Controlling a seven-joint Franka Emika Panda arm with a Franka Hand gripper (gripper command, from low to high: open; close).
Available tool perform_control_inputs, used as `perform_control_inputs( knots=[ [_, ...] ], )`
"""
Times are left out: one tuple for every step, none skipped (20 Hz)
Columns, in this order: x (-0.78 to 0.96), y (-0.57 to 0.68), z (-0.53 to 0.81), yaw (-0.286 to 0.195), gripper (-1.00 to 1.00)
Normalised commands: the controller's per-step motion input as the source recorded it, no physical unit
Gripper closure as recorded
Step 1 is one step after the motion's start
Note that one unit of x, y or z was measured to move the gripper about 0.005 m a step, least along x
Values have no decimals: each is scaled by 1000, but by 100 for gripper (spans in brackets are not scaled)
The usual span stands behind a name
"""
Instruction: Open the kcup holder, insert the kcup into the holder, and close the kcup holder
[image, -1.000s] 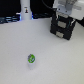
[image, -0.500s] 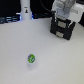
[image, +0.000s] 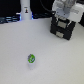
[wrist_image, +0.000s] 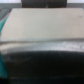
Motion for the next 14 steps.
perform_control_inputs(
  knots=[
    [261,-44,23,-7,100],
    [688,-148,68,-28,100],
    [792,-145,100,-34,100],
    [529,-82,50,-18,100],
    [857,-178,153,-41,100],
    [869,-186,169,-42,100],
    [508,-86,48,-12,100],
    [870,-198,149,-39,100],
    [890,-136,180,-48,100],
    [453,-55,91,1,100],
    [779,-54,147,-50,100],
    [979,-141,219,-54,100],
    [973,-145,200,-56,100],
    [709,-88,79,-37,100]
  ],
)
